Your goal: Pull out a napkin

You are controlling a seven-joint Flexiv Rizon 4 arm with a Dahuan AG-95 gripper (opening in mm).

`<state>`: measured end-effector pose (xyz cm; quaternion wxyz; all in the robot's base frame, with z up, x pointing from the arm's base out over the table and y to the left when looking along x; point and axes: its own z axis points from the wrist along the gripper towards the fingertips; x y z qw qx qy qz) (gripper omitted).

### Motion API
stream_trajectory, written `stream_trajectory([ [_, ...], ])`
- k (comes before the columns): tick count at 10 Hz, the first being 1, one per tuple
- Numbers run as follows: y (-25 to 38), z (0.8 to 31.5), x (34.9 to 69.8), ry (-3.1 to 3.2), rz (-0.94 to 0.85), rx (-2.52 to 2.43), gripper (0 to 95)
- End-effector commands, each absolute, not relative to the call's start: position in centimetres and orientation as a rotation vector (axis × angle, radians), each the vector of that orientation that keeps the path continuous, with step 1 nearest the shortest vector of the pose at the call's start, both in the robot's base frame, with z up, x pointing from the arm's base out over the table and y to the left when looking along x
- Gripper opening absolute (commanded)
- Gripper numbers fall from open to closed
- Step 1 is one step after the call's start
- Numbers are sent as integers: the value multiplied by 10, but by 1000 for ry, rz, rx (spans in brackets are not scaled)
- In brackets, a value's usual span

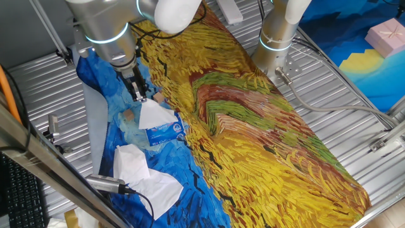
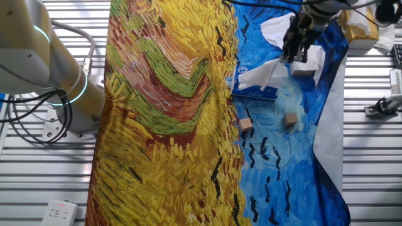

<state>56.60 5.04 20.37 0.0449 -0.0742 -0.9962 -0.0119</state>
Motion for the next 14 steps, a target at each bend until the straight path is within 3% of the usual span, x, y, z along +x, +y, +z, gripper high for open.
stream_trajectory([
  [1, 53, 209, 568, -3039, -37, -223, 0],
  [14, 54, 222, 565, -3030, -38, -199, 0],
])
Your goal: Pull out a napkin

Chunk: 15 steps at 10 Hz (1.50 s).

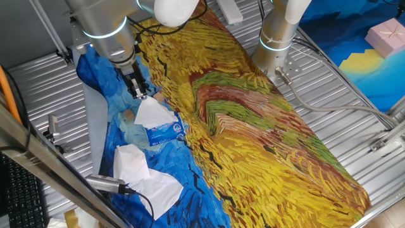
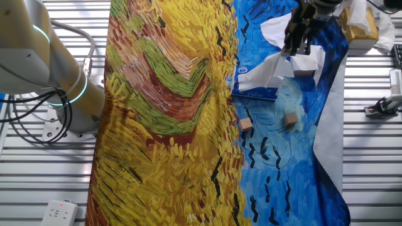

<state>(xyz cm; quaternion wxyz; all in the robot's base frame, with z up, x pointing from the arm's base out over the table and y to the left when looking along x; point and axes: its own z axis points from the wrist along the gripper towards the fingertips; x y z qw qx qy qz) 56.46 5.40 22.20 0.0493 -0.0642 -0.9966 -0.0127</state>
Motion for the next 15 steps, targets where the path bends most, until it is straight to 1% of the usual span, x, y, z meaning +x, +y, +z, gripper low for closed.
stream_trajectory([
  [1, 54, 222, 565, -3029, -37, -206, 0],
  [15, 54, 222, 565, -3010, -27, -203, 0],
])
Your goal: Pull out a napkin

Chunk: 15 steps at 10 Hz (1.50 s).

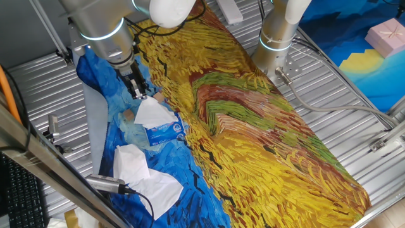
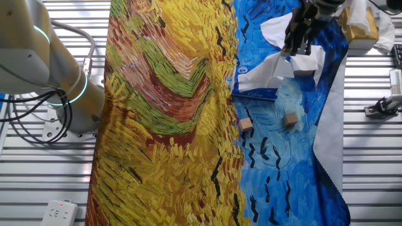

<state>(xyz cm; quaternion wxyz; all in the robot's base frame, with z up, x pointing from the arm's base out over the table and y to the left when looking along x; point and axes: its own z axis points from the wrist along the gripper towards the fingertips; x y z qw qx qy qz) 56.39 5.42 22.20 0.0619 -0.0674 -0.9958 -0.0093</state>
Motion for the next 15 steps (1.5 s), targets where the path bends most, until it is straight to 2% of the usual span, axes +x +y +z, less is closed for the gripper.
stream_trajectory([
  [1, 54, 222, 565, -3014, -21, -202, 0],
  [15, 54, 227, 565, -3081, -2, -258, 0],
])
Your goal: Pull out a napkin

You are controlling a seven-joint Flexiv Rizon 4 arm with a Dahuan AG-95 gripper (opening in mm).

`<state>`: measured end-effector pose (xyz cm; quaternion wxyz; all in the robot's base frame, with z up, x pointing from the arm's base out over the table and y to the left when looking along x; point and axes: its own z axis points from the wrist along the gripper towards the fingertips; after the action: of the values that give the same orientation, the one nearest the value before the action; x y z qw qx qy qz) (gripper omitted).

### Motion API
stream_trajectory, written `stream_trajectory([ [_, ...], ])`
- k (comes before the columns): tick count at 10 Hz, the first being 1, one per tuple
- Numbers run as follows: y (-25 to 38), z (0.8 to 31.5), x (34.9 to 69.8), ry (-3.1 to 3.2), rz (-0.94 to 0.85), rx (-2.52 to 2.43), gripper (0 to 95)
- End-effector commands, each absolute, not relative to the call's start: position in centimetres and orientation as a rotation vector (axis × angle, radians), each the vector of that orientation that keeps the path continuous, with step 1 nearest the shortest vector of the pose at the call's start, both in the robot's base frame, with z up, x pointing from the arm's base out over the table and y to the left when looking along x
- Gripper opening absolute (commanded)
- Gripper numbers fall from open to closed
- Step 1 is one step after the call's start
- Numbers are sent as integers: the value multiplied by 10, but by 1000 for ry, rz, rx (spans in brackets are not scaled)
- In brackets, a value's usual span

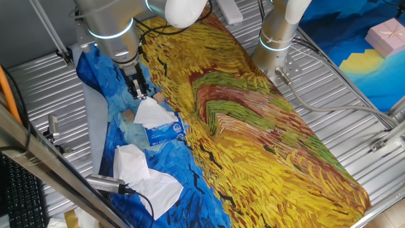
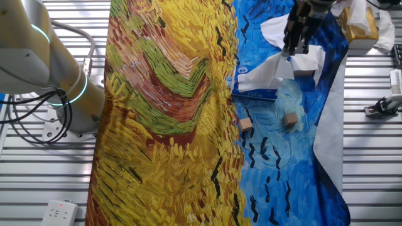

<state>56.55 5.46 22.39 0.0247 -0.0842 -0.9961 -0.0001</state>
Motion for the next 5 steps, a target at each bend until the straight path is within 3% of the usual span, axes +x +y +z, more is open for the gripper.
stream_trajectory([
  [1, 54, 231, 566, -3079, -3, -259, 0],
  [5, 54, 265, 567, -3065, -22, -254, 0],
])
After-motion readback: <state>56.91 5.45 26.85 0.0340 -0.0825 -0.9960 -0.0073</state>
